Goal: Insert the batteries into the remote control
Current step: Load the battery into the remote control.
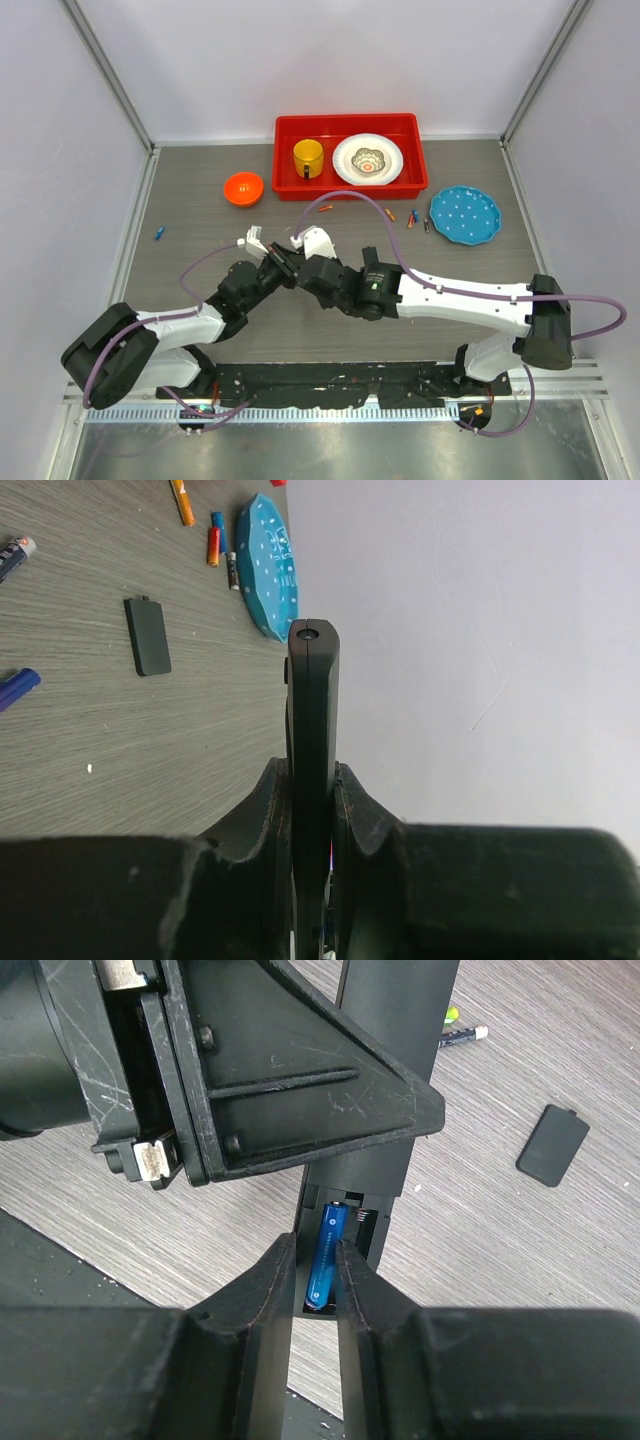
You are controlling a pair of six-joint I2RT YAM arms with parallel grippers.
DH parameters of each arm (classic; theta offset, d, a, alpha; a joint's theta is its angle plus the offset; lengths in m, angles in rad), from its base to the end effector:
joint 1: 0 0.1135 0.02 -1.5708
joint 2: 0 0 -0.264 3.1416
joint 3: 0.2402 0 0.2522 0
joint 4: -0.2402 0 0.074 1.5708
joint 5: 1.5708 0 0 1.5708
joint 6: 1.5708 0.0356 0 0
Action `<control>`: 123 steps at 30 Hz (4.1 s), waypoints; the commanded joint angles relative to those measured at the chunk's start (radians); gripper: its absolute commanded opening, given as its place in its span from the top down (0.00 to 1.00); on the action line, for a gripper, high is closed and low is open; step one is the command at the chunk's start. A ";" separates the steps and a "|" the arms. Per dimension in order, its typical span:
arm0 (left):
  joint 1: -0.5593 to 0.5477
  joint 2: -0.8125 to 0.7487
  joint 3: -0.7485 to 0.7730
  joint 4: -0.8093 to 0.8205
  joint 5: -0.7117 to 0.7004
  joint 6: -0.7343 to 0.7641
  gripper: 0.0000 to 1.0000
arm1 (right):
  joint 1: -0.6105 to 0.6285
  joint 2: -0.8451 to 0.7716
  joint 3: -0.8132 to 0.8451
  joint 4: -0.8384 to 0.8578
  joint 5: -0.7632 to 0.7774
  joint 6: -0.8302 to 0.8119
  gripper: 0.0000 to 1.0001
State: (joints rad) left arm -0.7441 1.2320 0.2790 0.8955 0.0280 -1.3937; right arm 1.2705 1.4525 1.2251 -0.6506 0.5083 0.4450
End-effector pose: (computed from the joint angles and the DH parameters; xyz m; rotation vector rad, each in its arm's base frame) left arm 0.1703 -0.1582 0.1913 -0.5855 1.8180 -1.5935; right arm 0.1077 0.2892 0.2980 -0.7281 2.2026 0.2381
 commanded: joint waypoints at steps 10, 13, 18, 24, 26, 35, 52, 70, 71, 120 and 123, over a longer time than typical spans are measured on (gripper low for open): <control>0.002 -0.029 0.023 0.089 0.009 -0.011 1.00 | 0.007 0.032 0.027 0.028 0.012 0.034 0.70; 0.000 -0.031 0.022 0.089 0.007 -0.011 1.00 | 0.006 0.034 0.025 0.031 0.010 0.032 0.75; 0.000 -0.025 0.023 0.092 0.009 -0.011 1.00 | 0.006 0.034 0.025 0.035 0.007 0.032 0.83; 0.000 -0.023 0.022 0.095 0.010 -0.013 1.00 | 0.006 0.035 0.020 0.040 0.002 0.031 0.93; 0.000 -0.025 0.019 0.098 0.009 -0.013 1.00 | 0.006 0.035 0.017 0.043 -0.002 0.031 0.99; 0.000 -0.022 0.009 0.109 0.004 -0.011 1.00 | 0.006 0.032 0.007 0.046 0.004 0.057 0.99; 0.000 -0.029 -0.014 0.115 -0.002 0.002 1.00 | 0.004 -0.041 0.019 0.040 0.045 0.084 0.43; 0.014 -0.003 -0.064 0.238 -0.008 0.016 1.00 | -0.039 -0.299 0.001 0.018 0.191 0.159 0.22; 0.031 -0.003 -0.072 0.256 0.004 0.021 1.00 | -0.061 -0.357 -0.056 0.038 0.168 0.185 0.22; 0.097 0.081 -0.009 0.651 0.355 -0.005 1.00 | -0.410 -0.463 -0.665 0.899 -0.826 0.420 0.56; 0.097 0.077 -0.012 0.651 0.352 -0.004 1.00 | -0.411 -0.460 -0.668 0.904 -0.824 0.425 0.59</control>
State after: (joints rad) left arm -0.6521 1.3342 0.2615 1.2900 0.3939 -1.4067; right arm 0.8654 0.9852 0.5575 0.1909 -0.3161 0.8642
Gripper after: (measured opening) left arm 0.179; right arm 0.431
